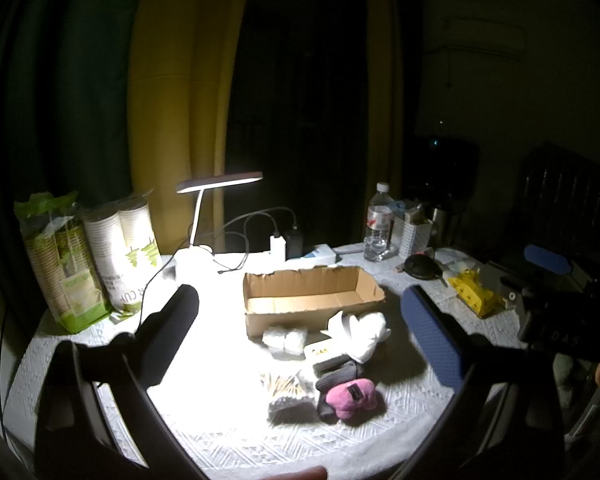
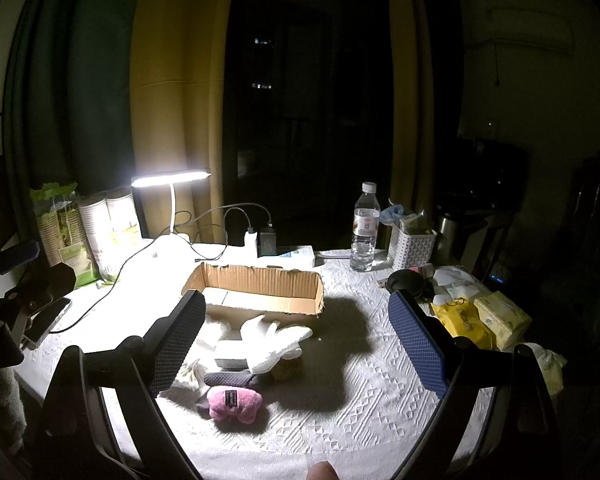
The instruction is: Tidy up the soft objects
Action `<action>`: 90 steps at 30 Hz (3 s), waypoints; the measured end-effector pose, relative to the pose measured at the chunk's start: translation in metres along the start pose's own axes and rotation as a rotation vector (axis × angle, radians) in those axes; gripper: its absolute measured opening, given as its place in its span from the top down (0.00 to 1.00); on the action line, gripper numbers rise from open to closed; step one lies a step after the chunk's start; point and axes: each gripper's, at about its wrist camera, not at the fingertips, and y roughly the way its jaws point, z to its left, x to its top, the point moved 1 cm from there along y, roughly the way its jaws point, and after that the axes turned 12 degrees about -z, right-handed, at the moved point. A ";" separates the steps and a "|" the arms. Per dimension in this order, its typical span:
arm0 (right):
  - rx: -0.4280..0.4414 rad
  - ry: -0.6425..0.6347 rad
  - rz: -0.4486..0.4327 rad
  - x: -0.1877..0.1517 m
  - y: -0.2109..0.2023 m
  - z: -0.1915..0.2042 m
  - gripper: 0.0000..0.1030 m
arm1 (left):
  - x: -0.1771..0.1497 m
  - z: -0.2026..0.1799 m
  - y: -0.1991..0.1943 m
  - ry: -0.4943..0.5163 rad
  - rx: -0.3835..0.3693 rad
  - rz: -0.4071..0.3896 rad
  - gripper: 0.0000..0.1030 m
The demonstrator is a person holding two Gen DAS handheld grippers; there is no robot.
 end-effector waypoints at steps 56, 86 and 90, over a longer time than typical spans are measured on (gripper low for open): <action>0.007 -0.002 0.007 -0.003 -0.003 0.003 0.08 | 0.001 -0.002 -0.004 0.006 0.003 -0.009 0.01; 0.017 0.001 0.130 -0.034 0.048 -0.001 0.08 | -0.036 0.014 0.054 -0.015 0.020 0.119 0.01; 0.028 -0.002 0.180 -0.048 0.070 0.002 0.08 | -0.053 0.019 0.071 -0.023 0.024 0.166 0.01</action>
